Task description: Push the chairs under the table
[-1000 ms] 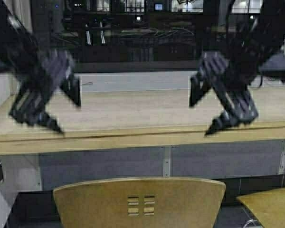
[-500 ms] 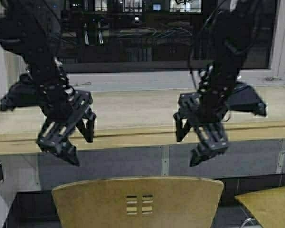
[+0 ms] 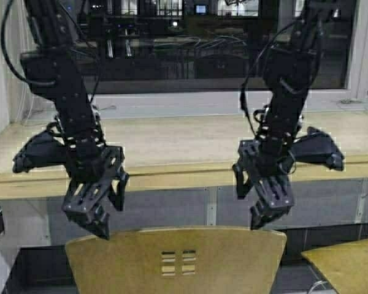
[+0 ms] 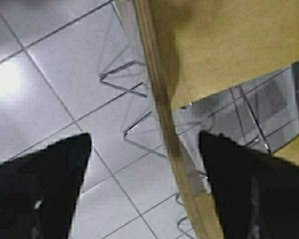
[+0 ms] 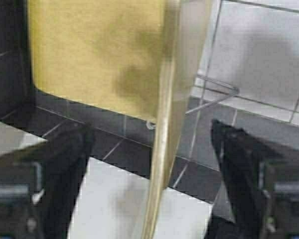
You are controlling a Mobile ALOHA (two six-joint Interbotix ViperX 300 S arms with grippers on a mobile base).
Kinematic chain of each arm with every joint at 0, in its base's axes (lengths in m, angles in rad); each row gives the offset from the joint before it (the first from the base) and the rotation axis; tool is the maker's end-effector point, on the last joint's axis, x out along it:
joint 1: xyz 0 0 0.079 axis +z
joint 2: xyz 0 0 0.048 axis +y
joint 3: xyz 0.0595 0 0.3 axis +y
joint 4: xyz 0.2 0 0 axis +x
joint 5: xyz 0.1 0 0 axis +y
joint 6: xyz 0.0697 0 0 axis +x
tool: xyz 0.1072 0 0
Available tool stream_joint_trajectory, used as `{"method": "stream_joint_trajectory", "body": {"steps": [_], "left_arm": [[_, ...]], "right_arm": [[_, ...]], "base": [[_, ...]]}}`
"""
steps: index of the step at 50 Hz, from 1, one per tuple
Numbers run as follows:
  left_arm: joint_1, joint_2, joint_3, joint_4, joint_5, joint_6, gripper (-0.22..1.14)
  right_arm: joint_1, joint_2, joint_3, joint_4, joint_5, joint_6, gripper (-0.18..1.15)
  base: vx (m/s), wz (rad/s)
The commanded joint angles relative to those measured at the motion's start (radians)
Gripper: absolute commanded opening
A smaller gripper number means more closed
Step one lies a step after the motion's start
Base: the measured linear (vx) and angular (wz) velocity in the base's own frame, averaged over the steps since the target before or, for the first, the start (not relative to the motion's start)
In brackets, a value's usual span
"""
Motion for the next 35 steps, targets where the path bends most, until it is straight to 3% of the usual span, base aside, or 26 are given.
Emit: {"method": "stream_joint_trajectory", "body": {"steps": [1,21,35], "left_arm": [[0.005,0.014,-0.034,-0.002,-0.008,-0.002,0.97],[0.018,0.138,-0.118,-0.002,-0.006,-0.002,0.96],[0.081,0.229,-0.198,-0.002,-0.006,-0.006,0.96]], "right_arm": [[-0.009,0.017,-0.046,-0.014,0.015,0.000,1.01],[-0.023,0.163,-0.164,-0.031,0.060,0.000,1.01],[-0.063,0.261,-0.253,-0.058,0.066,0.000,1.00]], "base": [[-0.01,-0.01],[0.00,0.00],[-0.01,-0.01]]}}
